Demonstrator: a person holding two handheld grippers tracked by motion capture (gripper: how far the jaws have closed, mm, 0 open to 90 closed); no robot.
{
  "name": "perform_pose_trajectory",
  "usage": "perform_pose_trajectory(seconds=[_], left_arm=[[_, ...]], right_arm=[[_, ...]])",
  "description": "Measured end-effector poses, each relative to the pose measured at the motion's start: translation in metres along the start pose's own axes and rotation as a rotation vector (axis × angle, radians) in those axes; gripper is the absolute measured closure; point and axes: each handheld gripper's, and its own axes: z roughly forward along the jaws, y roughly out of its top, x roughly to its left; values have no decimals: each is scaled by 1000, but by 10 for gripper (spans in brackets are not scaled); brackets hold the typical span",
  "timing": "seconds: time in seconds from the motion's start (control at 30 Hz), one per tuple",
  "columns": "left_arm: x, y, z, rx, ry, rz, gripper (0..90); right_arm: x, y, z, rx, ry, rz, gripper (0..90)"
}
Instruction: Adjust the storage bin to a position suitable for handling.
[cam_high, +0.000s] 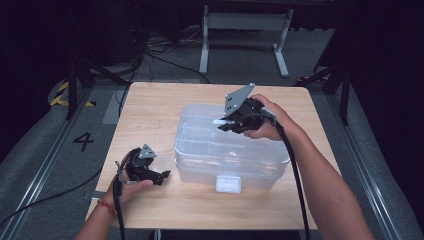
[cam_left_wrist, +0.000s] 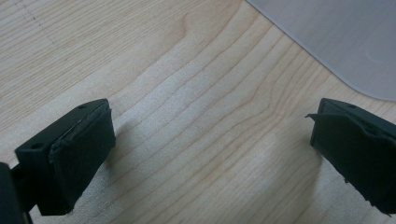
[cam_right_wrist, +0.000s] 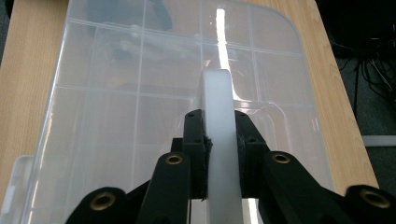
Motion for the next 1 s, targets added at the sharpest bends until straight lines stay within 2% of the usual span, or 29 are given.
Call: perform_pose_trajectory(seconds=[0.17, 0.3, 0.6, 0.77, 0.83, 0.9, 0.93, 1.0], left_arm=[[0, 0, 0, -1, 1, 4, 4], [1, 0, 0, 0, 0, 13, 3], [1, 0, 0, 0, -3, 7, 3], [1, 1, 0, 2, -7, 13, 1], [1, 1, 0, 1, -6, 13, 2], [1, 1, 0, 0, -4, 9, 3], [1, 0, 0, -1, -3, 9, 3], [1, 0, 0, -2, -1, 9, 4]], right_arm=[[4, -1, 0, -7, -17, 19, 782], [7, -1, -2, -15, -3, 11, 786], [12, 0, -2, -5, -26, 16, 776], [15, -4, -6, -9, -57, 26, 680], [16, -8, -9, -11, -92, 55, 630], [16, -13, -10, -9, -99, 61, 576], [17, -15, -11, -8, -113, 75, 563], [17, -21, -15, -24, -114, 94, 560]])
